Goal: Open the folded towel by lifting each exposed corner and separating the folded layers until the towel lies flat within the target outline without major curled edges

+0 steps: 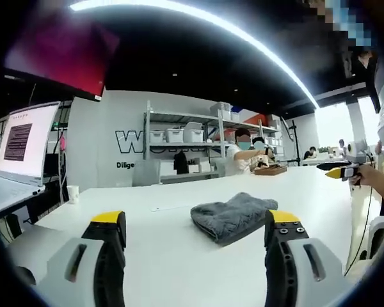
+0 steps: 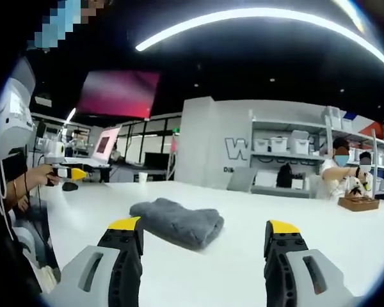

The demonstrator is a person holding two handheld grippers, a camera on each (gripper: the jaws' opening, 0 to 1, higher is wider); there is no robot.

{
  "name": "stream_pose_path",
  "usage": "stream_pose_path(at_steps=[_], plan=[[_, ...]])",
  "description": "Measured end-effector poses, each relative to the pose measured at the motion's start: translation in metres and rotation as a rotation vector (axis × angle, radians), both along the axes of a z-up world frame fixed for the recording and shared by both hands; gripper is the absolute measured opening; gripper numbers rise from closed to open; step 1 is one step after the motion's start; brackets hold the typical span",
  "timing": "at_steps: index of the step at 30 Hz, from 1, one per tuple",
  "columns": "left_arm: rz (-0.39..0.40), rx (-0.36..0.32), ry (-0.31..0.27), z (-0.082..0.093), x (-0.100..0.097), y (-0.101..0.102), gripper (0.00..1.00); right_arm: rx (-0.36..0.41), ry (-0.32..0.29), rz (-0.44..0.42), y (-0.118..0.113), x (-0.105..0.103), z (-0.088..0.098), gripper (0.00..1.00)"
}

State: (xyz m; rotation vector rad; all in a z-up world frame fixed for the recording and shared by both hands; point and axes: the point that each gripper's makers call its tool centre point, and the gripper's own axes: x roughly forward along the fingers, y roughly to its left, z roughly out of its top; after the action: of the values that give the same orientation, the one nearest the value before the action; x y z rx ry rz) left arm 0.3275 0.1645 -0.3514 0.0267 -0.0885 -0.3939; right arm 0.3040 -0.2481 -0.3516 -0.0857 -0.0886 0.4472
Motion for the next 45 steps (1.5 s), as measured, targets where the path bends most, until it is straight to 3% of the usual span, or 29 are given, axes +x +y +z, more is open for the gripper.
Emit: stream_pose_path(at_steps=[8,12,21,27,35,45], plan=[[-0.017,0.006,-0.004,0.003,0.009,-0.004,0.87,-0.02,-0.024,0.02,0.007,0.009,0.01,0.74],[-0.031,0.015,-0.005,0.005,0.016,-0.005,0.88,-0.006,-0.004,0.032,0.01,0.014,0.009,0.77],[-0.055,0.04,0.016,0.002,0.033,-0.01,0.87,-0.001,-0.007,0.027,0.009,0.027,0.014,0.73],[-0.087,0.043,0.003,0.004,0.041,-0.019,0.85,-0.007,0.022,0.036,0.013,0.038,0.012,0.72],[-0.098,0.077,0.028,0.004,0.053,-0.021,0.82,-0.003,0.045,0.036,0.012,0.047,0.013,0.71],[-0.149,0.099,0.04,0.009,0.071,-0.03,0.8,-0.036,0.018,0.041,0.011,0.057,0.024,0.69]])
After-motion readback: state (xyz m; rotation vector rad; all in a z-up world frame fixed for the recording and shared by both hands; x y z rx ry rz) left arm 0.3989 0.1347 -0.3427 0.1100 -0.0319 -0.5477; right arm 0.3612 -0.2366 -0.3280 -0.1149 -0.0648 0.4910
